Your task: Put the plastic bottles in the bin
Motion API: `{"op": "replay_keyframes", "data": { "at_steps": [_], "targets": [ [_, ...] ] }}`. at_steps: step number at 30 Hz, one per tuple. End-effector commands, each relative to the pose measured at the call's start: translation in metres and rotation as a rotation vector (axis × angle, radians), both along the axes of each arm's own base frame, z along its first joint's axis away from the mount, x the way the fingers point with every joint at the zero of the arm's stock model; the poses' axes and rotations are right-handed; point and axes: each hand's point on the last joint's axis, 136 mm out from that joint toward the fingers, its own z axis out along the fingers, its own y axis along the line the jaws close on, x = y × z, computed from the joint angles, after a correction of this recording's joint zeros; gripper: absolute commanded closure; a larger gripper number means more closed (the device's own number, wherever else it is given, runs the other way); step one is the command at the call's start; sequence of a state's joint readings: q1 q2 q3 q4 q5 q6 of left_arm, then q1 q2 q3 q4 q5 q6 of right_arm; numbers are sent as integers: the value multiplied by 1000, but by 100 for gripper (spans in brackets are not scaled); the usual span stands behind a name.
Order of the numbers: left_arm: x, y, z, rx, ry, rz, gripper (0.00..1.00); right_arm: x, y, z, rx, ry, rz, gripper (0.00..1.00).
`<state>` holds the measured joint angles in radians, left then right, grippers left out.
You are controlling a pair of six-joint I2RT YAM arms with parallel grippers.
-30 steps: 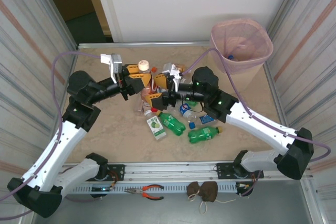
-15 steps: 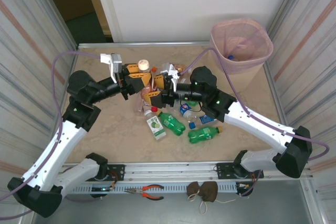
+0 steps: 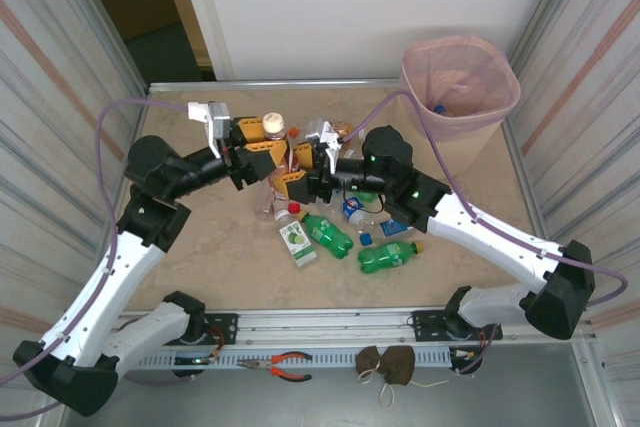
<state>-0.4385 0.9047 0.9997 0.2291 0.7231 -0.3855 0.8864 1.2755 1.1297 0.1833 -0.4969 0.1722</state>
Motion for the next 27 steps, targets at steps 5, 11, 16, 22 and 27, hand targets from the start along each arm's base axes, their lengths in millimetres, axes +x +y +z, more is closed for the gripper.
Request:
{"op": "replay_keyframes", "data": {
  "at_steps": [5, 11, 16, 22, 27],
  "targets": [
    [-13, 9, 21, -19, -65, 26, 37, 14, -25, 26, -10, -37, -111, 50],
    [-15, 10, 19, -16, -65, 33, 37, 50, -66, 32, -57, 38, -292, 51],
    [-13, 11, 16, -12, -57, 43, 37, 92, -125, 36, -92, 135, -516, 53],
    [-11, 11, 13, -7, -51, 47, 37, 143, -215, 36, -82, 308, -805, 55],
    [-10, 11, 12, -10, -47, 52, 37, 178, -273, 36, -16, 440, -961, 58]
  ]
}}
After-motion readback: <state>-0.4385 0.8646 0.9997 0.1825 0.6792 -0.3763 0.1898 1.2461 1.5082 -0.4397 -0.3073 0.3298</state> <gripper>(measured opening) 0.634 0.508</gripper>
